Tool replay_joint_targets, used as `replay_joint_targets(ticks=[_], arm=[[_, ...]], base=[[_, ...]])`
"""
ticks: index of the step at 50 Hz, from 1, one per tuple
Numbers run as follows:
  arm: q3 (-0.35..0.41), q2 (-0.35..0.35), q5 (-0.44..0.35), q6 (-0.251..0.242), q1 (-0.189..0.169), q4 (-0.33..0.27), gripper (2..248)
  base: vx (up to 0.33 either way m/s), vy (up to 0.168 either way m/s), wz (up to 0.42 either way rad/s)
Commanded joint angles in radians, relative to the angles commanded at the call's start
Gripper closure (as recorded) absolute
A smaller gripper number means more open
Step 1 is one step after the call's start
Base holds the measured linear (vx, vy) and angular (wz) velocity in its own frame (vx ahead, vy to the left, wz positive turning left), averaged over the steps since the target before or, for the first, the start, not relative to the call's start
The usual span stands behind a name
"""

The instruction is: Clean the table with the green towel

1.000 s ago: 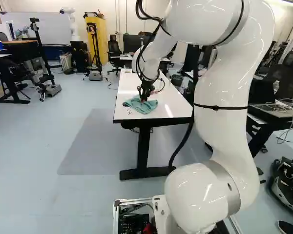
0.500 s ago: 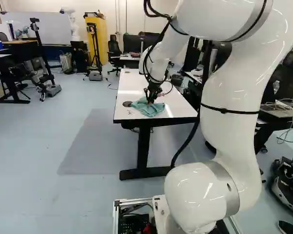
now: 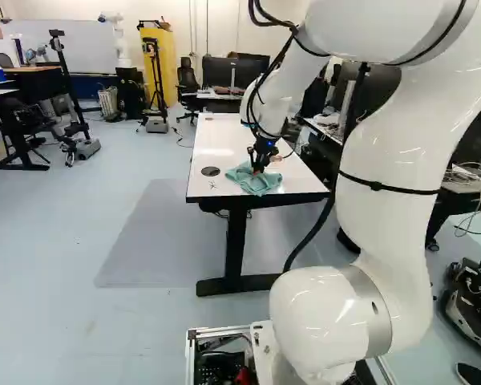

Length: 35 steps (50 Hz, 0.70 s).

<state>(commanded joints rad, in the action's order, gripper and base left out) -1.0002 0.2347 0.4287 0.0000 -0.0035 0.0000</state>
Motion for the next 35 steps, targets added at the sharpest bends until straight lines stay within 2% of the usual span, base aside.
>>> replay_joint_targets(ticks=[22, 35], arm=[[0.019, -0.072, 0.0, 0.0, 0.0, 0.0, 229], [0.065, -0.138, 0.0, 0.0, 0.0, 0.0, 229]], base=[[0.0, 0.0, 0.0], [0.0, 0.0, 0.0]])
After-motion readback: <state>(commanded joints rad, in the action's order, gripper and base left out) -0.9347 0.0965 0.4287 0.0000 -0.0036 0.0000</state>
